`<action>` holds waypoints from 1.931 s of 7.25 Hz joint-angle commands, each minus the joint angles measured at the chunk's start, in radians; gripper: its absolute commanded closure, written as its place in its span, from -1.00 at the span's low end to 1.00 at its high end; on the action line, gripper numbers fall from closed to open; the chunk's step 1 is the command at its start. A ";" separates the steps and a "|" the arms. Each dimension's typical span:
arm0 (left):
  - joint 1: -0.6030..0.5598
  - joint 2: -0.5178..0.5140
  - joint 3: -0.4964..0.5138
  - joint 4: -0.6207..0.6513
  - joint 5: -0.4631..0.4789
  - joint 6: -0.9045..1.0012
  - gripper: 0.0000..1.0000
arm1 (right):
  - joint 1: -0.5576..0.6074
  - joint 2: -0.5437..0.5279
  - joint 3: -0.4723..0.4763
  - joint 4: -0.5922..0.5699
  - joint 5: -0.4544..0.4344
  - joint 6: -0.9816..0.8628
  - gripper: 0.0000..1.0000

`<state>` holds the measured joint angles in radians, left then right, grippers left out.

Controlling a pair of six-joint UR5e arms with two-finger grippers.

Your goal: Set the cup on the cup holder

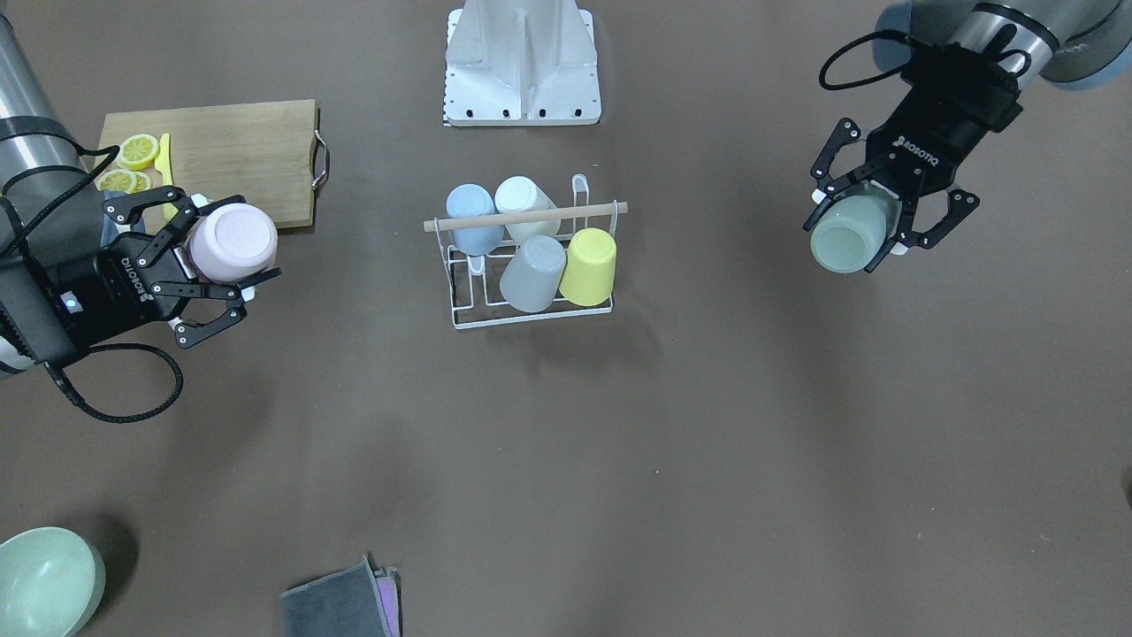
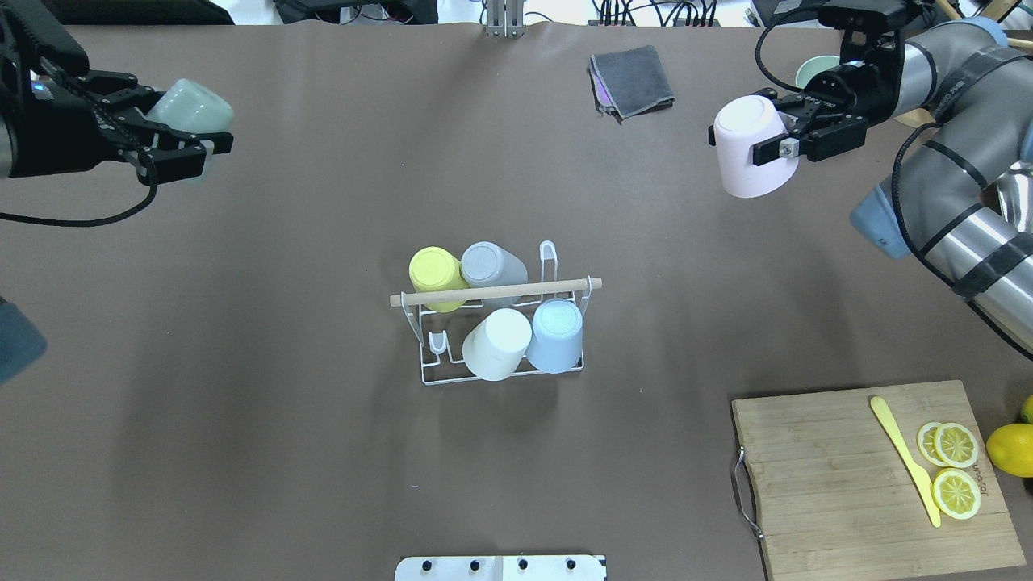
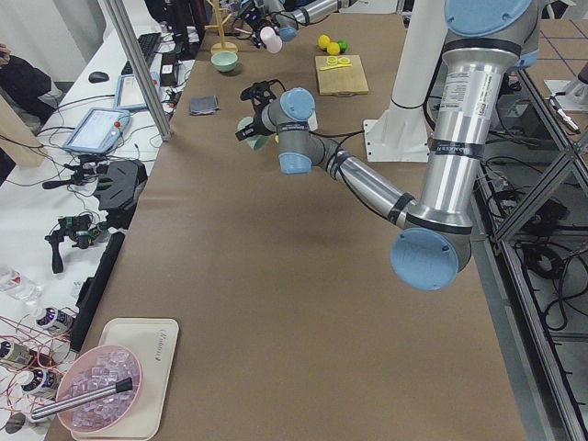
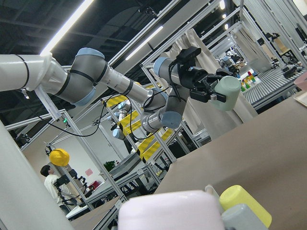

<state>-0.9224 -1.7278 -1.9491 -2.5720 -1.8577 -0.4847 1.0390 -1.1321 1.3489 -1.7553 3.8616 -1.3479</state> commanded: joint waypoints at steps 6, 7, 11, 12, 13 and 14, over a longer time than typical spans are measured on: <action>0.640 -0.116 0.045 -0.422 0.935 -0.052 1.00 | -0.115 0.061 -0.088 -0.004 0.088 -0.421 0.33; 0.721 -0.121 0.047 -0.428 1.028 -0.049 1.00 | -0.123 0.077 -0.092 -0.004 0.093 -0.459 0.33; 0.905 -0.131 0.049 -0.464 1.290 0.133 1.00 | -0.174 0.169 -0.172 -0.007 0.122 -0.605 0.33; 0.910 -0.136 0.050 -0.464 1.290 0.139 1.00 | -0.183 0.190 -0.184 -0.007 0.136 -0.617 0.33; 0.906 -0.141 0.055 -0.464 1.307 0.140 1.00 | -0.200 0.190 -0.185 -0.007 0.134 -0.628 0.33; 0.899 -0.157 0.059 -0.464 1.308 0.140 1.00 | -0.224 0.190 -0.186 -0.007 0.134 -0.655 0.33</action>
<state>-0.0194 -1.8706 -1.8948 -3.0354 -0.5577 -0.3472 0.8399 -0.9452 1.1658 -1.7625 3.9946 -1.9770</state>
